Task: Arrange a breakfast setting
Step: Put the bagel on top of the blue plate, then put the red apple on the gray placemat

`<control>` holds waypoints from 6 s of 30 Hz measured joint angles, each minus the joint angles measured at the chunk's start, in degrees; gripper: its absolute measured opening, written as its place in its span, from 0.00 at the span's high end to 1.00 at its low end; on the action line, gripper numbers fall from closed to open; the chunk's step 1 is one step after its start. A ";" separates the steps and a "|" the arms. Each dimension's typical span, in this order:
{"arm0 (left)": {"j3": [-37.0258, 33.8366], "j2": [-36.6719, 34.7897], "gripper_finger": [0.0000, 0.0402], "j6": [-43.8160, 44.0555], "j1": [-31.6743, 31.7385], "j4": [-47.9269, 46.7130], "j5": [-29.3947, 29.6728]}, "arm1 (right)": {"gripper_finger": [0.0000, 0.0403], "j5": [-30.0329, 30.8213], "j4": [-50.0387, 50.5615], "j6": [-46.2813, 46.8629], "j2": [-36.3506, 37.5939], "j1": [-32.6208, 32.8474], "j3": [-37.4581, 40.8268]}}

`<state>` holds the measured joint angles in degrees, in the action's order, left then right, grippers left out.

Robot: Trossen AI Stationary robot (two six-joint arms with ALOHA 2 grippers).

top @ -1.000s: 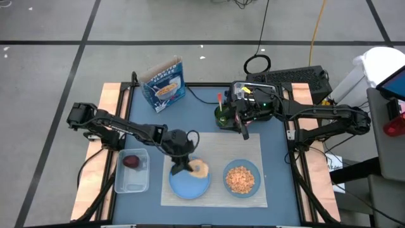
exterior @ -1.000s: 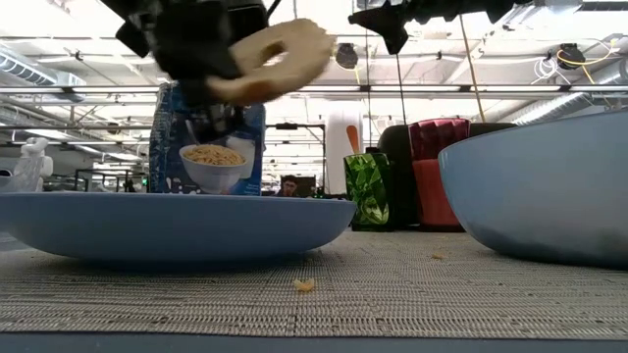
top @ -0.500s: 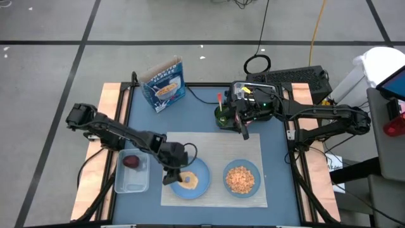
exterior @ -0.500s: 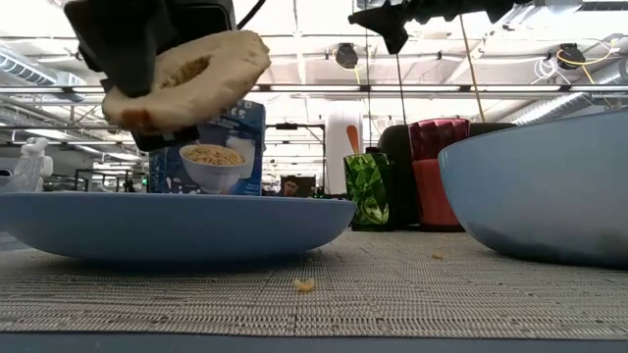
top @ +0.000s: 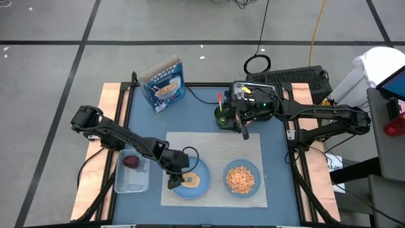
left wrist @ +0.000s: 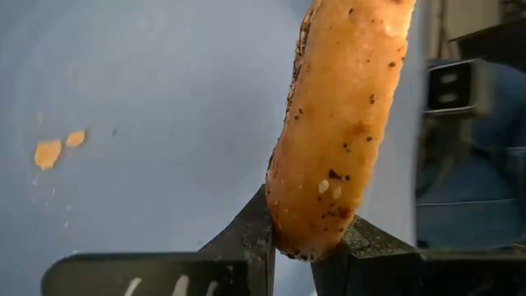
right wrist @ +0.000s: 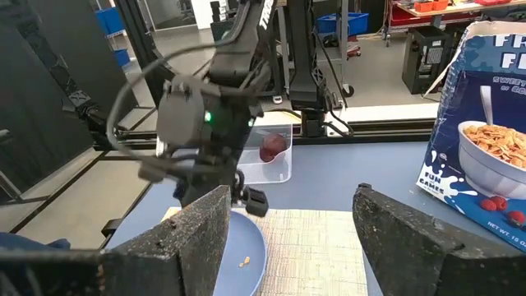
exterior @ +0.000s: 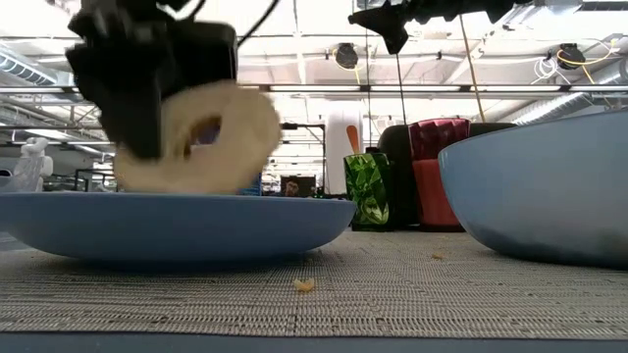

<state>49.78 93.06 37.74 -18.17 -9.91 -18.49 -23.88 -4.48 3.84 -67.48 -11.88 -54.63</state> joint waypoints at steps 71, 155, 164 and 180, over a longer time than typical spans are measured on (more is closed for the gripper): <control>0.02 -20.43 0.37 4.13 8.72 -25.39 -12.55 | 0.39 0.01 0.42 0.00 0.04 0.00 0.00; -4.40 -42.10 0.10 15.56 -19.10 -62.90 17.03 | 0.39 -0.17 2.17 -0.20 0.02 -0.01 0.02; -5.97 -42.05 0.10 17.02 -19.82 -54.57 17.06 | 0.39 -0.17 2.17 -0.20 0.00 -0.02 0.02; -17.90 -42.18 0.10 19.43 -19.78 -46.37 14.56 | 0.39 -0.17 2.18 -0.20 0.00 -0.02 0.03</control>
<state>31.87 50.87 57.17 -37.95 -56.29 -3.92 -24.05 -2.29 3.64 -67.48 -11.90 -54.60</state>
